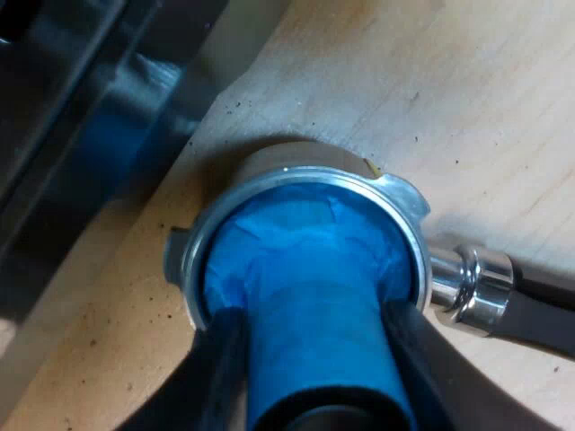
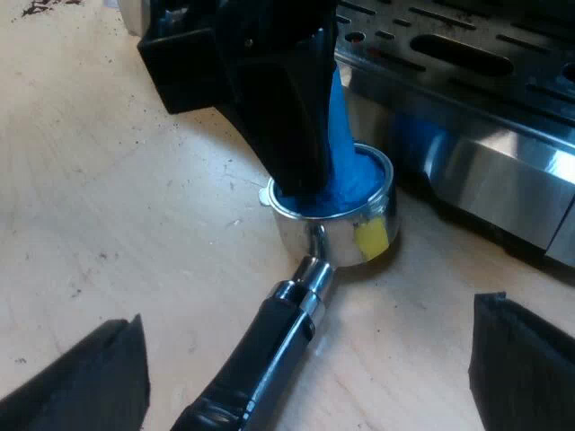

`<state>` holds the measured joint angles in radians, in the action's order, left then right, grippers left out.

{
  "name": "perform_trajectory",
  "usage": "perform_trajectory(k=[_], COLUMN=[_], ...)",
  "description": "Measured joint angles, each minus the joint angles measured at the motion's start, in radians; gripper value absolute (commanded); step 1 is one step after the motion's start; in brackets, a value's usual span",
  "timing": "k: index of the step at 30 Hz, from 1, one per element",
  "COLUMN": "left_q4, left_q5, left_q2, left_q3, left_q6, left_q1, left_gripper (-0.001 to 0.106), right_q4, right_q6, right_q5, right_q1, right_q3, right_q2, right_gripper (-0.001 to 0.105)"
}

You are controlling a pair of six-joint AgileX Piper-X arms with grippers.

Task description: Grind coffee beans and then tamp

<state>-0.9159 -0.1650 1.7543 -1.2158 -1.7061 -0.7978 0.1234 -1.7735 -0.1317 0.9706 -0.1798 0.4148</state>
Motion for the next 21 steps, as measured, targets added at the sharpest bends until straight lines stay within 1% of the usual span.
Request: perform_trajectory(k=[5, 14, 17, 21], left_q4=[0.018, 0.071, 0.092, 0.124], left_q5=[-0.009, -0.015, -0.011, -0.005], left_q2=[-0.004, -0.033, -0.038, -0.041], left_q3=[0.021, 0.097, 0.116, 0.13], left_q6=[0.0, 0.0, 0.0, -0.007], left_q1=[0.0, 0.0, -0.012, -0.056], left_gripper=[0.0, 0.0, 0.0, 0.0], right_q4=[0.0, 0.0, 0.0, 0.0], right_q6=[0.0, 0.0, 0.0, 0.0], right_q5=[0.0, 0.0, 0.0, 0.0], right_q1=[0.0, 0.0, 0.0, 0.0], right_q3=[0.0, 0.0, 0.0, 0.0], right_q2=[0.0, 0.0, 0.0, 0.0], right_gripper=[0.074, 0.074, 0.074, 0.074])
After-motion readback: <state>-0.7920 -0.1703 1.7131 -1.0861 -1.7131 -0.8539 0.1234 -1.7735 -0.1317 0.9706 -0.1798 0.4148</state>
